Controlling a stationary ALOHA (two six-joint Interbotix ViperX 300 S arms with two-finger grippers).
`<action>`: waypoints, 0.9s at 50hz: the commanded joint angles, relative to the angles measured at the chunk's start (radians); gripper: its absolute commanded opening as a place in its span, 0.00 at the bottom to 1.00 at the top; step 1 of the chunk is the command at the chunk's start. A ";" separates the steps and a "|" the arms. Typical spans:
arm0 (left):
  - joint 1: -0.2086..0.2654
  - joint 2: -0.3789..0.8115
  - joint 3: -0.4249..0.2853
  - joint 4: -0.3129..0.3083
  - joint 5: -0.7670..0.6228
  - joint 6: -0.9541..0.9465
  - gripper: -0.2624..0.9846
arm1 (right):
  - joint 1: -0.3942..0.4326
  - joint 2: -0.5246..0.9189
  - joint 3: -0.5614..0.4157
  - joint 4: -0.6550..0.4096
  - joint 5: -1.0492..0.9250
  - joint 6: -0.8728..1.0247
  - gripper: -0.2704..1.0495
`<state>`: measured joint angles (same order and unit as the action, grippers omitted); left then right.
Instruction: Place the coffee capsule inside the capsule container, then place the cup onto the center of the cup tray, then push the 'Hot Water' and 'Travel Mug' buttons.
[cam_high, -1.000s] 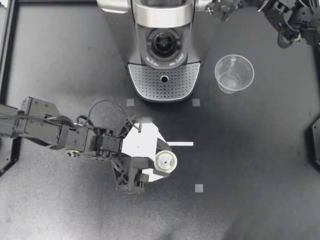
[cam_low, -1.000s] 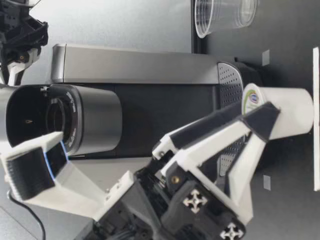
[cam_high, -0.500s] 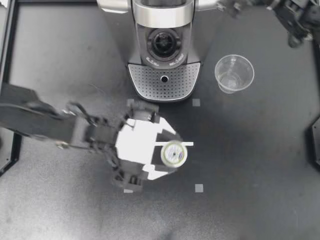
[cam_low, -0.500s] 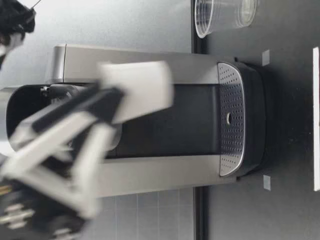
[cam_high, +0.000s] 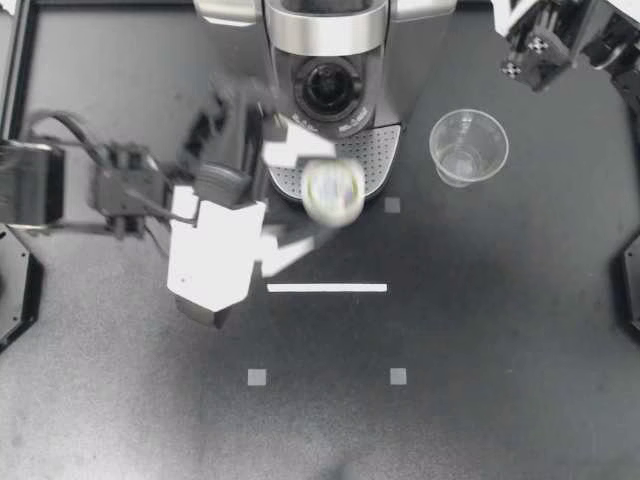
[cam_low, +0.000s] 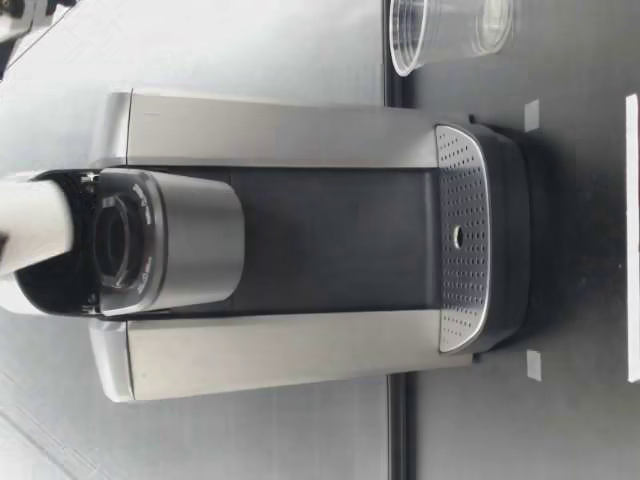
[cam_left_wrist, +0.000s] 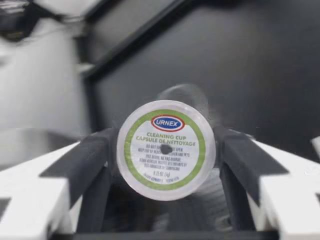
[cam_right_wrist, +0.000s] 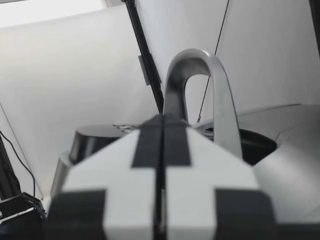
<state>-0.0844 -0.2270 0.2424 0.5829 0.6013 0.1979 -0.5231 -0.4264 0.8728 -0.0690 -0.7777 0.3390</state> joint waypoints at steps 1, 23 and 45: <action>0.005 -0.017 -0.035 0.089 0.028 -0.012 0.57 | 0.003 -0.021 -0.005 0.000 -0.011 -0.002 0.25; 0.017 0.043 -0.021 0.339 0.114 -0.166 0.57 | 0.003 -0.025 0.000 0.000 -0.012 -0.006 0.25; 0.043 0.075 -0.008 0.354 0.114 -0.206 0.57 | 0.005 -0.020 0.002 -0.002 -0.012 -0.005 0.25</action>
<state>-0.0491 -0.1411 0.2485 0.9327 0.7194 -0.0061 -0.5231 -0.4418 0.8866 -0.0690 -0.7793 0.3359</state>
